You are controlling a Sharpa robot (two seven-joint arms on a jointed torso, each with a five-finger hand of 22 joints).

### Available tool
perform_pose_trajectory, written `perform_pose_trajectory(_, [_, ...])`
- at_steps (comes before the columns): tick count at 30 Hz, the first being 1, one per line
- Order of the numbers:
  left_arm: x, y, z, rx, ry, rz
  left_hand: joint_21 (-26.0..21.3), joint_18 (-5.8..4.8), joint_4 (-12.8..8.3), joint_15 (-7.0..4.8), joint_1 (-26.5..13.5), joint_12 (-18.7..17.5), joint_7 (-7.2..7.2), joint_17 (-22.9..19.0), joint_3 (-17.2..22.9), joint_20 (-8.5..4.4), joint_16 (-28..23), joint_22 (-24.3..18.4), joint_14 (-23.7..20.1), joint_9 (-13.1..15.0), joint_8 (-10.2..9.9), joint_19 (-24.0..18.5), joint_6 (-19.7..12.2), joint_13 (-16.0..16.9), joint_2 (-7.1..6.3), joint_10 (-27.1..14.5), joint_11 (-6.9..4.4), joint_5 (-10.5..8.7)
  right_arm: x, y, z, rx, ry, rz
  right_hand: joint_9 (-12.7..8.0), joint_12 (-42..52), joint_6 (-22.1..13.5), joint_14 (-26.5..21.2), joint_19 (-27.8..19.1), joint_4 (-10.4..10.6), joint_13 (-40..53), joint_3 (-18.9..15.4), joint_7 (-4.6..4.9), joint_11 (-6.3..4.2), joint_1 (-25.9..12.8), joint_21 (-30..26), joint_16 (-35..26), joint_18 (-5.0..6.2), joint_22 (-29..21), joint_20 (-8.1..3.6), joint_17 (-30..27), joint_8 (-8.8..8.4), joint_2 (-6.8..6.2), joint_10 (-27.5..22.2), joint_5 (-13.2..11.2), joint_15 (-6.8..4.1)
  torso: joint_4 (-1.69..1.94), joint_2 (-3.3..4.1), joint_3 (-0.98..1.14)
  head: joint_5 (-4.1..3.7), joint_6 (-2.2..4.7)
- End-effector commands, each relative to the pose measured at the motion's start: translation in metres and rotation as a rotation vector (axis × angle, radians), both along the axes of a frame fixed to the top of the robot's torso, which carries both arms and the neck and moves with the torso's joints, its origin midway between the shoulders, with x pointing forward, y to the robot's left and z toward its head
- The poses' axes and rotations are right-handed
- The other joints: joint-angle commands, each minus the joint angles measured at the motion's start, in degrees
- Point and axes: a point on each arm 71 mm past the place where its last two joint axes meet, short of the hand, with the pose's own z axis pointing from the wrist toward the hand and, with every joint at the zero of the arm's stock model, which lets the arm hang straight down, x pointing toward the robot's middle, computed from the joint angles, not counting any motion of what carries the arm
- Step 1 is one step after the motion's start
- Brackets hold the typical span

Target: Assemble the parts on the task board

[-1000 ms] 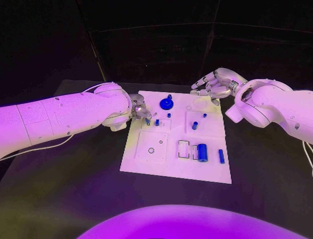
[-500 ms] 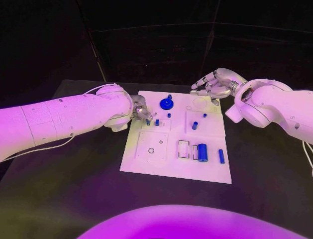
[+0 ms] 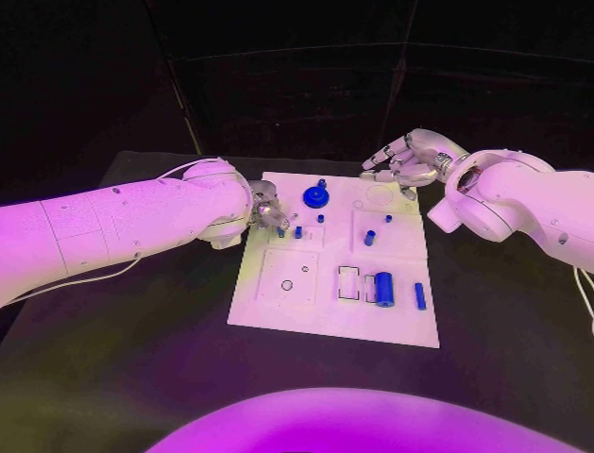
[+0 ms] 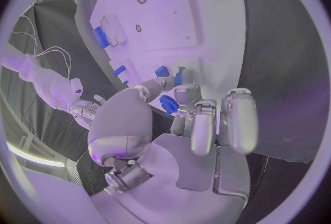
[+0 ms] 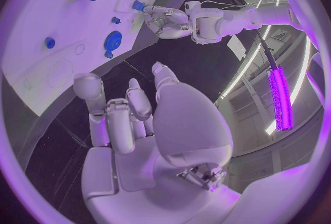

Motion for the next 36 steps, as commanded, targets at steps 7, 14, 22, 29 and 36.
perform_pose_trajectory(7, [-0.0024, 0.0032, -0.0053, 0.031, 0.033, -0.021, 0.2, -0.6, -0.8, -0.37, 3.5, -0.1, -0.92, 15.1, 0.4, -0.42, 0.2, 5.1, 5.9, 0.0, 0.2, 0.6, 0.6, -0.1, 2.5, 1.1, -1.45, 0.22, -0.0001, 0.0017, 0.0005, 0.003, 0.003, 0.017, -0.1, 0.3, -0.2, 4.3, -0.1, -0.1, 0.0, -0.3, -0.11, -0.12, -0.3, -0.2, -0.4, 0.28, 0.0, -0.1, 7.8, 0.2, 0.48, 0.0, 0.3, -0.39, 0.04, 0.02, -0.03, 0.3, 0.01])
perform_pose_trajectory(14, [-0.0026, 0.0048, -0.0052, 0.026, 0.032, -0.01, 0.3, -0.63, -0.8, -0.37, 3.6, -0.1, -0.92, 15.1, 0.5, -0.43, 0.2, 5.2, 5.9, 0.0, 0.2, 0.6, 0.7, 0.1, 2.48, 1.1, -1.45, 0.24, -0.0003, 0.002, -0.0005, 0.003, 0.006, 0.019, -0.1, 0.3, -0.2, 4.3, -0.1, -0.1, 0.0, -0.3, -0.11, -0.12, -0.3, -0.3, -0.4, 0.29, -0.1, -0.1, 7.7, 0.21, 0.53, 0.0, 0.3, -0.4, 0.0, 0.05, -0.01, 0.52, -0.01])
perform_pose_trajectory(22, [-0.0032, 0.0045, -0.0055, 0.026, 0.04, -0.012, 0.3, -0.63, -0.8, -0.37, 3.6, 0.0, -0.93, 15.1, 0.5, -0.43, 0.2, 5.2, 5.9, -0.1, 0.3, 0.6, 0.7, 0.1, 2.46, 1.2, -1.46, 0.25, -0.0004, 0.002, -0.0008, 0.002, 0.007, 0.019, -0.1, 0.3, -0.2, 4.3, -0.1, -0.1, 0.0, -0.3, -0.11, -0.12, -0.3, -0.3, -0.4, 0.29, -0.1, -0.1, 7.7, 0.21, 0.53, 0.0, 0.3, -0.4, -0.03, 0.04, -0.01, 0.44, -0.08])
perform_pose_trajectory(29, [-0.0031, 0.0048, -0.0059, 0.025, 0.046, -0.01, 0.5, -0.68, -0.9, -0.37, 3.7, 0.3, -0.95, 15.1, 0.6, -0.43, 0.2, 5.4, 5.9, -0.1, 0.3, 0.7, 0.8, 0.7, 2.36, 1.4, -1.47, 0.26, -0.0004, 0.002, -0.0009, 0.003, 0.007, 0.019, -0.1, 0.3, -0.2, 4.3, -0.1, -0.1, 0.0, -0.3, -0.11, -0.12, -0.3, -0.3, -0.4, 0.29, -0.1, -0.1, 7.7, 0.21, 0.53, 0.0, 0.3, -0.4, -0.01, 0.03, 0.02, 0.43, -0.06])
perform_pose_trajectory(36, [-0.0029, 0.0058, -0.0065, 0.024, 0.059, -0.009, 0.6, -0.71, -0.9, -0.37, 3.7, 0.7, -1.0, 15.1, 0.8, -0.43, 0.2, 5.5, 5.9, -0.1, 0.4, 0.8, 1.0, 1.2, 2.24, 1.8, -1.5, 0.27, -0.0004, 0.0021, -0.0009, 0.003, 0.007, 0.02, -0.1, 0.3, -0.2, 4.3, -0.1, -0.1, 0.0, -0.3, -0.11, -0.12, -0.3, -0.3, -0.4, 0.29, -0.1, -0.1, 7.7, 0.21, 0.53, 0.0, 0.3, -0.4, -0.02, 0.03, 0.01, 0.42, -0.08])
